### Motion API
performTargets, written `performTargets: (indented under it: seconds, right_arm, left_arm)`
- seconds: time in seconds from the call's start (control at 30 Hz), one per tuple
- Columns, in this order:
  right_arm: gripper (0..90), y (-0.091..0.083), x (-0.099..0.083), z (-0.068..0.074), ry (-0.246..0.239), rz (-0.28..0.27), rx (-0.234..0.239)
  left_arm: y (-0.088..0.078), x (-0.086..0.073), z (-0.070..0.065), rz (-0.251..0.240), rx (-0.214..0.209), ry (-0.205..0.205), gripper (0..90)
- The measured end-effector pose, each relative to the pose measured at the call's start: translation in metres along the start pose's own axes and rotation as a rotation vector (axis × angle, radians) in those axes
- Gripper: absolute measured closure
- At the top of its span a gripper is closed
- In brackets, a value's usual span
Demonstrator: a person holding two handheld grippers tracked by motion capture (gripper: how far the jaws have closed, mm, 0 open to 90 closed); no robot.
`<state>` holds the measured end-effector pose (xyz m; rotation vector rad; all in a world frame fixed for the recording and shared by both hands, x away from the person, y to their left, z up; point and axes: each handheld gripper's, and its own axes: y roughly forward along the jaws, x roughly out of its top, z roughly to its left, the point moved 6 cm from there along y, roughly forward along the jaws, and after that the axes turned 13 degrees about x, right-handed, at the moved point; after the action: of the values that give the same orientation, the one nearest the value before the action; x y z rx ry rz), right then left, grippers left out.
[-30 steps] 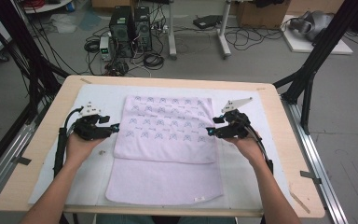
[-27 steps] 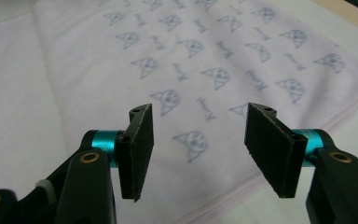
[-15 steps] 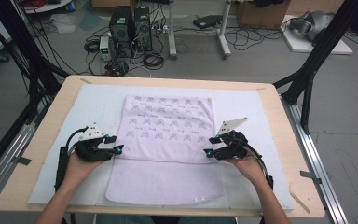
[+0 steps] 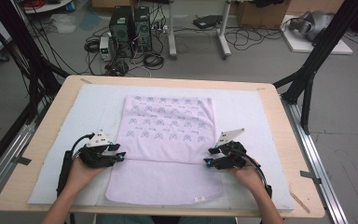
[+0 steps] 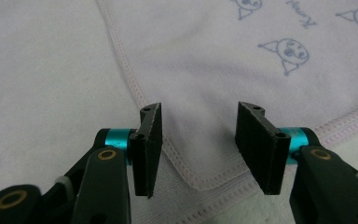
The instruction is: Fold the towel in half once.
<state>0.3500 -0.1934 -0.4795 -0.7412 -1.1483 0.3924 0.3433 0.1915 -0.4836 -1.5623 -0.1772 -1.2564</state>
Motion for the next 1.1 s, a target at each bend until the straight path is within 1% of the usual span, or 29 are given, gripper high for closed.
performTargets:
  seconds: [0.03,0.07,0.1,0.2,0.23,0.27,0.3,0.37,0.47,0.53,0.67,0.7,0.77,0.8,0.87,0.93,1.0,1.03,1.07,1.1]
  right_arm:
    - [53.4,0.001,0.0,0.0,-0.006,0.004,-0.004]
    - [55.5,0.002,0.0,0.001,-0.015,0.013,-0.005]
    - [59.2,0.002,0.0,0.001,-0.018,0.012,-0.002]
    - [72.0,0.002,0.001,0.002,-0.022,0.011,0.016]
    - [75.6,0.003,0.001,0.003,-0.03,0.013,0.023]
    - [79.2,0.003,0.002,0.003,-0.032,0.015,0.027]
    - [81.8,0.002,0.002,0.003,-0.031,0.016,0.03]
    - [85.0,0.0,0.004,0.001,-0.029,-0.005,0.032]
    - [85.7,-0.009,0.006,-0.001,-0.012,-0.058,0.045]
    - [85.9,-0.014,0.008,-0.001,-0.009,-0.074,0.045]
    - [85.9,-0.029,0.016,0.001,-0.025,-0.116,0.034]
    - [85.9,-0.034,0.018,0.002,-0.033,-0.125,0.033]
    - [85.9,-0.045,0.024,0.003,-0.039,-0.148,0.029]
    - [85.9,-0.05,0.027,0.003,-0.044,-0.158,0.025]
    - [85.9,-0.058,0.032,0.005,-0.054,-0.167,0.026]
    - [85.9,-0.063,0.035,0.01,-0.068,-0.167,0.027]
    - [85.9,-0.066,0.036,0.017,-0.088,-0.165,0.028]
    - [85.9,-0.067,0.035,0.021,-0.091,-0.16,0.032]
    - [85.9,-0.067,0.032,0.027,-0.108,-0.157,0.041]
    - [85.9,-0.067,0.03,0.032,-0.111,-0.16,0.053]
  left_arm:
    - [0.0,-0.001,-0.001,-0.029,0.002,-0.013,59.9]
    - [-0.001,-0.002,-0.001,-0.036,-0.003,-0.013,64.5]
    - [-0.001,-0.001,-0.002,-0.036,-0.01,-0.011,68.3]
    - [-0.001,0.001,-0.005,-0.039,-0.012,0.009,78.7]
    - [-0.001,0.001,-0.005,-0.039,-0.002,0.013,82.3]
    - [-0.001,0.002,-0.004,-0.039,-0.005,0.01,84.9]
    - [-0.002,0.002,-0.003,-0.041,-0.007,0.003,85.8]
    - [-0.004,0.003,-0.002,-0.049,-0.011,-0.002,86.4]
    - [-0.01,0.008,-0.001,-0.072,-0.012,-0.016,87.0]
    - [-0.015,0.015,0.0,-0.083,-0.012,-0.013,87.1]
    - [-0.027,0.032,0.002,-0.121,-0.015,-0.016,87.1]
    - [-0.03,0.036,0.003,-0.132,-0.018,-0.027,87.1]
    - [-0.037,0.044,0.004,-0.147,-0.024,-0.03,87.1]
    - [-0.04,0.048,0.004,-0.155,-0.023,-0.023,87.1]
    - [-0.047,0.053,0.003,-0.172,-0.026,-0.028,87.1]
    - [-0.053,0.054,0.001,-0.184,-0.029,-0.018,87.0]
    - [-0.058,0.051,-0.002,-0.188,-0.04,-0.015,87.0]
    - [-0.063,0.047,-0.006,-0.186,-0.044,-0.008,87.0]
    - [-0.067,0.044,-0.009,-0.185,-0.042,0.005,87.0]
    - [-0.071,0.041,-0.013,-0.184,-0.047,0.01,87.1]
